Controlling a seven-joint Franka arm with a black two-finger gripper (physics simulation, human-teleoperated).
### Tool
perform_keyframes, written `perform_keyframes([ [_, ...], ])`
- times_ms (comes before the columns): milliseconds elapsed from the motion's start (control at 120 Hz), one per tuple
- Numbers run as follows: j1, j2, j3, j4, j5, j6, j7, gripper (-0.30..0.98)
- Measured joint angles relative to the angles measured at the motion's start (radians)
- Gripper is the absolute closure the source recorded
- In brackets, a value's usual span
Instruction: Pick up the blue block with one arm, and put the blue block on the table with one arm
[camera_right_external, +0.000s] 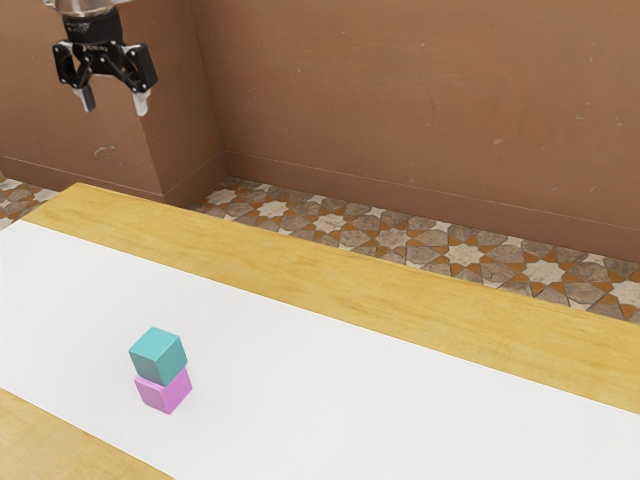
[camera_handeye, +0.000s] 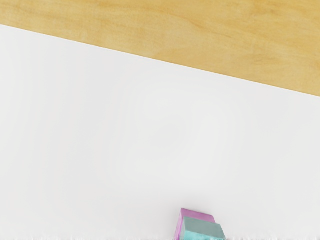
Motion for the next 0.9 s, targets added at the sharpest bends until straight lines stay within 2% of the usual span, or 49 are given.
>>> perform_keyframes([
  [133, 0.0, -0.003, -0.002, 0.009, -0.001, -0.01, -0.001, 0.0],
  [167, 0.003, -0.024, -0.014, 0.111, 0.002, -0.015, -0.002, 0.0],
  [217, 0.007, -0.076, -0.073, 0.207, 0.008, -0.023, -0.002, 0.0],
  [300, -0.005, -0.135, -0.185, 0.256, 0.014, -0.038, -0.001, 0.0],
  [383, -0.052, -0.173, -0.248, 0.265, 0.015, -0.066, 0.005, 0.0],
  [483, -0.143, -0.177, -0.265, 0.247, 0.015, -0.087, 0.012, 0.0],
  [533, -0.202, -0.151, -0.24, 0.174, 0.017, -0.093, 0.014, 0.0],
  [583, -0.238, -0.124, -0.171, 0.034, 0.012, -0.067, 0.017, 0.0],
  [625, -0.19, -0.116, -0.129, -0.107, 0.009, -0.012, 0.019, 0.0],
  [700, -0.043, -0.097, -0.08, -0.344, 0.007, 0.141, 0.021, 0.0],
  [767, 0.026, -0.036, -0.056, -0.412, 0.005, 0.251, 0.022, 0.0],
  [900, 0.001, 0.07, -0.05, -0.467, -0.015, 0.411, 0.021, 0.0],
])
